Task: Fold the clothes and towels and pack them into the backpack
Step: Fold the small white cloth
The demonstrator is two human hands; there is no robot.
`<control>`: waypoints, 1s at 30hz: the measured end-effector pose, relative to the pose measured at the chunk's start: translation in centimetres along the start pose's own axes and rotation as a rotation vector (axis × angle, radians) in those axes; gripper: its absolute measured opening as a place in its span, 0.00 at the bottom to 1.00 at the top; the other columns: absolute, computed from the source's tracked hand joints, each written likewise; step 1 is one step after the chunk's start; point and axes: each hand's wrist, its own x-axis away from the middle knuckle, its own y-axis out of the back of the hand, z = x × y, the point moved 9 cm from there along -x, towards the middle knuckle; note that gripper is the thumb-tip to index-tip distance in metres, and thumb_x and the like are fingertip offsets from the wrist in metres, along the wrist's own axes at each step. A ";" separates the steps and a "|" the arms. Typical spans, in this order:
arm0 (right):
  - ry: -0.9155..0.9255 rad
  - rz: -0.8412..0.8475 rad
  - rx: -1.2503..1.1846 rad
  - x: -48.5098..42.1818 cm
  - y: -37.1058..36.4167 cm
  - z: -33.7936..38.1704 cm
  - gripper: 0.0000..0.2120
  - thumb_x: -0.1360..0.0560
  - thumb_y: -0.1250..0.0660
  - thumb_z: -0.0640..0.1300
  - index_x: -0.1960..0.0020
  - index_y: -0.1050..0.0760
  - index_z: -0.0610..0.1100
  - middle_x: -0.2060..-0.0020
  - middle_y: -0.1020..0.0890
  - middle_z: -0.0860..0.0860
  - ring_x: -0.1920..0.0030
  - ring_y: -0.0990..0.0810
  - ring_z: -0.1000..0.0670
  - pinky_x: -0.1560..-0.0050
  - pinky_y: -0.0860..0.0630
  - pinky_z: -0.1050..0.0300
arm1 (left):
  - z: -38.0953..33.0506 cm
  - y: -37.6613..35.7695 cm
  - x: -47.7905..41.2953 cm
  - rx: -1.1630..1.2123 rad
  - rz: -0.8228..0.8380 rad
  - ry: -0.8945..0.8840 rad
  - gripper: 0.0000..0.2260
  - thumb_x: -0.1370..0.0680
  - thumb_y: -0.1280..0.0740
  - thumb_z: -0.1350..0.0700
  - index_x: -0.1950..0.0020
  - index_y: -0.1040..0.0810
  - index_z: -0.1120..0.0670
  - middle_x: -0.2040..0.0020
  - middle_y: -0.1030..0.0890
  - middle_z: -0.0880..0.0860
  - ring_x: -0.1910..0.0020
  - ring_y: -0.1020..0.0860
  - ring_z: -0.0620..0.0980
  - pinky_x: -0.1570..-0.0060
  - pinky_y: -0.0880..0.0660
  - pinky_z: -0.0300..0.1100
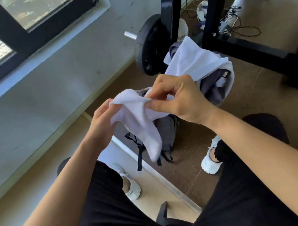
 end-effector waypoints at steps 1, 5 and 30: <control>-0.020 0.017 0.000 0.2 -1.1 -0.1 0.05 0.28 0.23 0.40 0.53 0.15 0.41 0.61 0.20 0.45 0.61 0.20 0.45 0.61 0.23 0.53 | 0.4 1.6 0.4 -0.036 -0.048 0.011 0.13 0.19 0.31 0.53 0.46 0.24 0.64 0.52 0.20 0.49 0.50 0.24 0.49 0.51 0.31 0.38; -0.073 0.099 0.069 1.4 -5.8 -0.8 0.04 0.29 0.22 0.43 0.58 0.16 0.44 0.52 0.20 0.51 0.49 0.23 0.55 0.48 0.26 0.62 | -0.5 4.3 3.0 -0.052 -0.272 -0.014 0.11 0.14 0.42 0.61 0.52 0.24 0.51 0.63 0.21 0.41 0.67 0.22 0.33 0.59 0.27 0.30; -0.683 0.989 0.539 11.9 -16.0 -23.3 0.14 0.34 0.24 0.48 0.63 0.26 0.42 0.67 0.25 0.46 0.65 0.25 0.47 0.64 0.30 0.51 | 1.1 22.5 9.0 -0.129 -1.029 -0.027 0.11 0.17 0.42 0.49 0.57 0.28 0.49 0.58 0.26 0.50 0.56 0.27 0.49 0.57 0.28 0.45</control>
